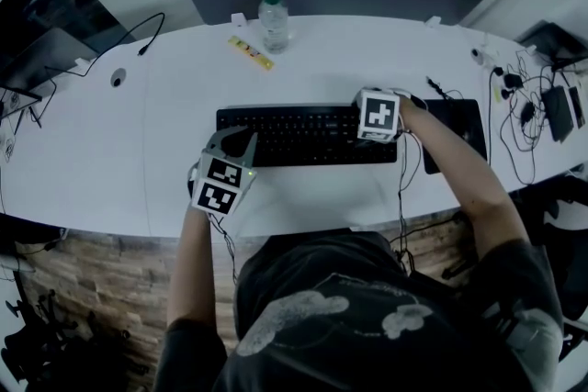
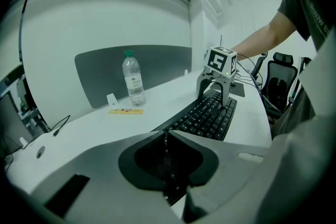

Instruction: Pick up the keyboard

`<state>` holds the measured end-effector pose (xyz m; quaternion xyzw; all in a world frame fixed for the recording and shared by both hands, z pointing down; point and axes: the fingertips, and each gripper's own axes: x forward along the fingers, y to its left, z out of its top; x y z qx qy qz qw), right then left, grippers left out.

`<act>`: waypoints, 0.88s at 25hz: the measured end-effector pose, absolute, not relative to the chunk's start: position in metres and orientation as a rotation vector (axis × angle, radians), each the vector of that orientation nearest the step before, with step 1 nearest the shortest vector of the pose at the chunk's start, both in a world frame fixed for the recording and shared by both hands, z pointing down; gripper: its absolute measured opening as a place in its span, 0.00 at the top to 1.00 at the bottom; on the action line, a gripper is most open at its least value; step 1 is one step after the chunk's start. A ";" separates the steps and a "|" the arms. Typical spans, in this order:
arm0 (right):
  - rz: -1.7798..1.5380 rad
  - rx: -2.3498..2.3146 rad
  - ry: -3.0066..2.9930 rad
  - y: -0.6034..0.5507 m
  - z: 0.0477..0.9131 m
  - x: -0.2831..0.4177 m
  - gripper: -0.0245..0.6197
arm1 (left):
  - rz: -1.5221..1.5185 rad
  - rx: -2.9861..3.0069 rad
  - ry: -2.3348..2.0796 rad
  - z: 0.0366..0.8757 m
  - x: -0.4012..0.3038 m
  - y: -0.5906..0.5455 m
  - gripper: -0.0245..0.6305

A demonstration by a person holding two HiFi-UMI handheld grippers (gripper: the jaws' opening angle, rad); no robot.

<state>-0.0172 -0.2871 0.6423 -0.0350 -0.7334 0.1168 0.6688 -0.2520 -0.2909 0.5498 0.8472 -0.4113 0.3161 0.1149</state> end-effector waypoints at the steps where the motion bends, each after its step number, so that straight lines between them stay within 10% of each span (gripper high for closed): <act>1: 0.280 -0.077 -1.642 -0.282 0.641 -0.015 0.31 | 0.943 2.492 -1.208 0.549 -0.252 -0.293 0.96; 10: -0.012 0.087 -1.624 -0.315 0.625 -0.014 0.32 | 1.341 2.652 -0.634 0.565 -0.224 -0.303 0.50; 22: -0.030 0.085 -1.680 -0.305 0.625 -0.028 0.32 | 1.770 2.293 0.178 0.629 -0.208 -0.306 0.39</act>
